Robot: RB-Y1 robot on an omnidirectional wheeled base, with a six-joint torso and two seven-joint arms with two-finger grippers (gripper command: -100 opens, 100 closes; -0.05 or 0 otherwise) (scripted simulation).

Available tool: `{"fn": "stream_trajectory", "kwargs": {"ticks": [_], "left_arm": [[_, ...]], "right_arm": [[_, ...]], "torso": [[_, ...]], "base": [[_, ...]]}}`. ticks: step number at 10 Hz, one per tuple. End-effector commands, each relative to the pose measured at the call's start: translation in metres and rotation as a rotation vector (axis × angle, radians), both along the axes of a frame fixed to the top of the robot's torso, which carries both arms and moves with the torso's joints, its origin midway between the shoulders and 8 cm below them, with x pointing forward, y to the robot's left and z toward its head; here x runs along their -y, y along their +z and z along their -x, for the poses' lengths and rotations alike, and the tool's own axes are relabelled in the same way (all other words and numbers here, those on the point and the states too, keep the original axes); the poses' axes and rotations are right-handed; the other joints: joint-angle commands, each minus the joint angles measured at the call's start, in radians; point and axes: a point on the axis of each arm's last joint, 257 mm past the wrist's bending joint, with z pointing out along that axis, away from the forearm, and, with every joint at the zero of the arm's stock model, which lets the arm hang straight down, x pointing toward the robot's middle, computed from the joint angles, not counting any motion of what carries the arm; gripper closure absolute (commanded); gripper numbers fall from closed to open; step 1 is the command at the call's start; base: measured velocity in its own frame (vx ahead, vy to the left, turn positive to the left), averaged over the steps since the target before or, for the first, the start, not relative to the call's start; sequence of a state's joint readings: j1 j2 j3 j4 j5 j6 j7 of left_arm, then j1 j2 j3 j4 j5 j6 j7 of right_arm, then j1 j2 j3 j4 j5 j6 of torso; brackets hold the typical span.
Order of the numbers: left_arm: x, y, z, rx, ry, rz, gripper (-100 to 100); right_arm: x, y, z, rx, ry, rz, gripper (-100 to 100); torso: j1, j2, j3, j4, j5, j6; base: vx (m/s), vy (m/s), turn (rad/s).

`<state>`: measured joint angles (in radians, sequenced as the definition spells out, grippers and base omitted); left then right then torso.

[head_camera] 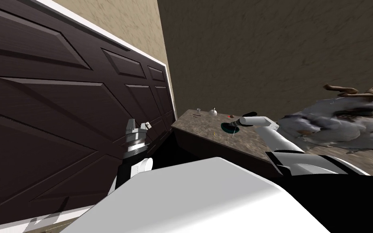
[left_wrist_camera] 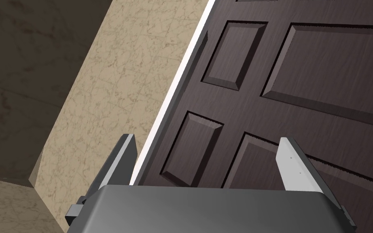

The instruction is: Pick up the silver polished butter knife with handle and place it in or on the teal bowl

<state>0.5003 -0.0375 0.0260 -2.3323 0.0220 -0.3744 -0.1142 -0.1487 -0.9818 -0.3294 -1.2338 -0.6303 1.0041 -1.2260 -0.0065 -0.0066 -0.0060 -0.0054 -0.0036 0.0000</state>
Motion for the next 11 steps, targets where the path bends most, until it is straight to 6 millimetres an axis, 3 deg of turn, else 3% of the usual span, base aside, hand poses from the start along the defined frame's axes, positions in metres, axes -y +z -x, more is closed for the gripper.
{"fn": "stream_trajectory", "kwargs": {"ticks": [1,2,3,4,5,6,7,9,10,11], "left_arm": [[0.0,0.0,0.0,0.0,0.0,0.0,0],[0.0,0.0,0.0,0.0,0.0,0.0,0],[0.0,0.0,0.0,0.0,0.0,0.0,0],[0.0,0.0,0.0,0.0,0.0,0.0,0],[0.0,0.0,0.0,0.0,0.0,0.0,0],[0.0,0.0,0.0,0.0,0.0,0.0,0],[0.0,0.0,0.0,0.0,0.0,0.0,0],[0.0,0.0,0.0,0.0,0.0,0.0,0],[0.0,0.0,0.0,0.0,0.0,0.0,0],[0.0,0.0,0.0,0.0,0.0,0.0,0]], "right_arm": [[0.013,0.012,0.003,0.013,-0.008,0.003,-100],[0.011,0.012,0.002,0.017,-0.006,-0.005,-100],[0.032,0.016,0.017,0.011,-0.029,0.009,-100],[0.034,0.028,0.015,0.025,-0.027,0.008,-100],[0.033,0.028,0.015,0.029,-0.026,0.001,-100],[0.051,0.035,0.027,0.026,-0.044,0.023,-100],[0.056,0.046,0.028,0.036,-0.049,0.024,-100],[0.053,0.046,0.027,0.039,-0.046,0.015,-100],[0.053,0.046,0.027,0.04,-0.046,0.014,0],[0.053,0.046,0.027,0.04,-0.046,0.014,0]], "torso": [[0.0,0.0,0.0,0.0,0.0,0.0],[0.001,0.0,0.0,0.0,0.0,0.0],[-0.001,0.0,0.0,0.0,0.0,0.0],[0.0,0.0,0.0,0.0,0.0,0.0],[0.001,0.0,0.0,0.0,0.0,0.0],[-0.001,0.0,0.0,0.0,0.0,0.0],[0.001,-0.002,-0.001,0.0,0.0,0.0],[-0.002,0.0,0.0,0.0,0.0,0.0],[-0.003,0.0,0.0,0.0,-0.001,0.0],[-0.004,0.0,0.0,0.0,-0.001,0.0]], "base": [[0.014,0.078,0.038],[0.013,0.035,-0.006],[0.009,0.07,0.079],[0.013,0.076,0.035],[0.017,0.035,-0.006],[0.043,0.078,0.092],[0.029,0.075,0.042],[0.002,0.019,-0.012],[0.0,0.0,0.0],[0.0,0.0,0.0]]}}
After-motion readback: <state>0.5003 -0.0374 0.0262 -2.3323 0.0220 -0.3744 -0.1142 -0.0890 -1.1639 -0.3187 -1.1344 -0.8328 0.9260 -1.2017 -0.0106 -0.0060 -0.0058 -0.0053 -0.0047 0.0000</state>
